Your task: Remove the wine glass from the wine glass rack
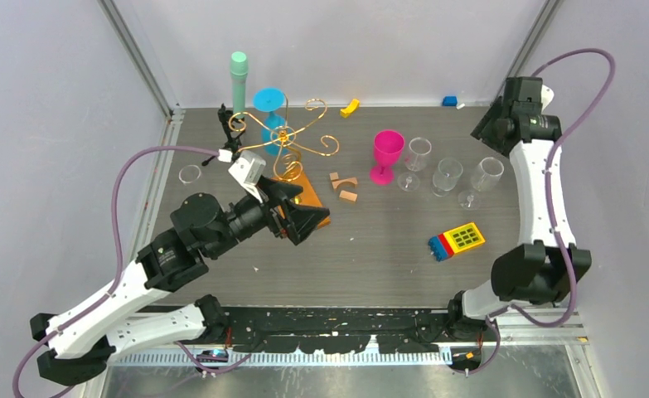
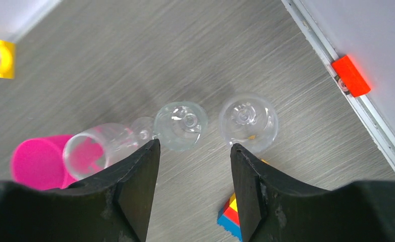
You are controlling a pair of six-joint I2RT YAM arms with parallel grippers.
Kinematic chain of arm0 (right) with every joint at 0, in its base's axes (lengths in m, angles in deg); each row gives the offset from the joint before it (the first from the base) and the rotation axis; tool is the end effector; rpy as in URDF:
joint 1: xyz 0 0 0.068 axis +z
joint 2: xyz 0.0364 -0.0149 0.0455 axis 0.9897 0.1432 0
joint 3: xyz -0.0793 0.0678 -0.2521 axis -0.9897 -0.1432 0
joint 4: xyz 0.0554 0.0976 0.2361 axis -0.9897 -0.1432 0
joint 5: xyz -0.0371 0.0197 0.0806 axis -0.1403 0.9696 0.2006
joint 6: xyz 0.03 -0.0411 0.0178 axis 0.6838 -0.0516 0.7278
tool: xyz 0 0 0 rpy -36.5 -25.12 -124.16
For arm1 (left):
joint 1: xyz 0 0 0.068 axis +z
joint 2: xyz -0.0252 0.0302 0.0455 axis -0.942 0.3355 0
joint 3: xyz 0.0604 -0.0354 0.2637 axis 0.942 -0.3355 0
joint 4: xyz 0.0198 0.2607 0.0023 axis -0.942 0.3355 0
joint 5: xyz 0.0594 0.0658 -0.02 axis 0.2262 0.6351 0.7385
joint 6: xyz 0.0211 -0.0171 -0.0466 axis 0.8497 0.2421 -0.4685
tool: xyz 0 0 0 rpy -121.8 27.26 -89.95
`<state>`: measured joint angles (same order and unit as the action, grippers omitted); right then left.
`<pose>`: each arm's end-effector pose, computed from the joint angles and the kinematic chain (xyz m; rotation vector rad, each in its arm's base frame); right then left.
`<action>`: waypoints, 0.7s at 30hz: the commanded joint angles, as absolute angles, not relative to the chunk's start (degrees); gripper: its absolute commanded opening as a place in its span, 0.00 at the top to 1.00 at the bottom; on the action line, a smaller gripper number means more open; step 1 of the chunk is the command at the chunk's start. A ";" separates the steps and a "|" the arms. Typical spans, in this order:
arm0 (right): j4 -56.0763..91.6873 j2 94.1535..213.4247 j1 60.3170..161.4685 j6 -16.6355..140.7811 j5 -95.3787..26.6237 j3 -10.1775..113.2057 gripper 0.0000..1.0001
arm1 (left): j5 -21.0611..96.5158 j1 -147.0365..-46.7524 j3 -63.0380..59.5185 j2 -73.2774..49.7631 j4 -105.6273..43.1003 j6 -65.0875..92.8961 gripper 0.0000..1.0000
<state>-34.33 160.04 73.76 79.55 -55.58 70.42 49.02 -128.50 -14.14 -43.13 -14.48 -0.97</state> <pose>0.3149 -0.0527 0.3900 0.7598 2.2148 -0.1398 0.0858 -0.1342 0.4233 0.4106 1.6133 -1.1082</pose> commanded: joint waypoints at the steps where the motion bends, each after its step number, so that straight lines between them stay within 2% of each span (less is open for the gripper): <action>1: -32.63 151.79 73.58 82.61 -52.36 70.60 0.41 | 58.43 -128.66 -8.49 -39.60 -18.79 4.48 0.02; 3: -30.46 147.80 73.59 83.89 -47.09 66.87 0.42 | 61.82 -128.60 -4.35 -36.50 -17.92 8.14 0.02; 10: -26.17 136.86 74.03 85.61 -45.87 53.48 0.46 | 69.09 -127.45 9.84 -25.10 -17.55 25.11 0.02; 14: -24.84 132.10 74.03 87.08 -40.93 48.09 0.48 | 67.91 -119.94 18.13 -18.50 -11.14 19.91 0.02; 21: -24.96 125.62 74.12 88.89 -36.75 39.44 0.50 | 55.96 -102.39 28.89 -11.56 1.07 6.97 0.02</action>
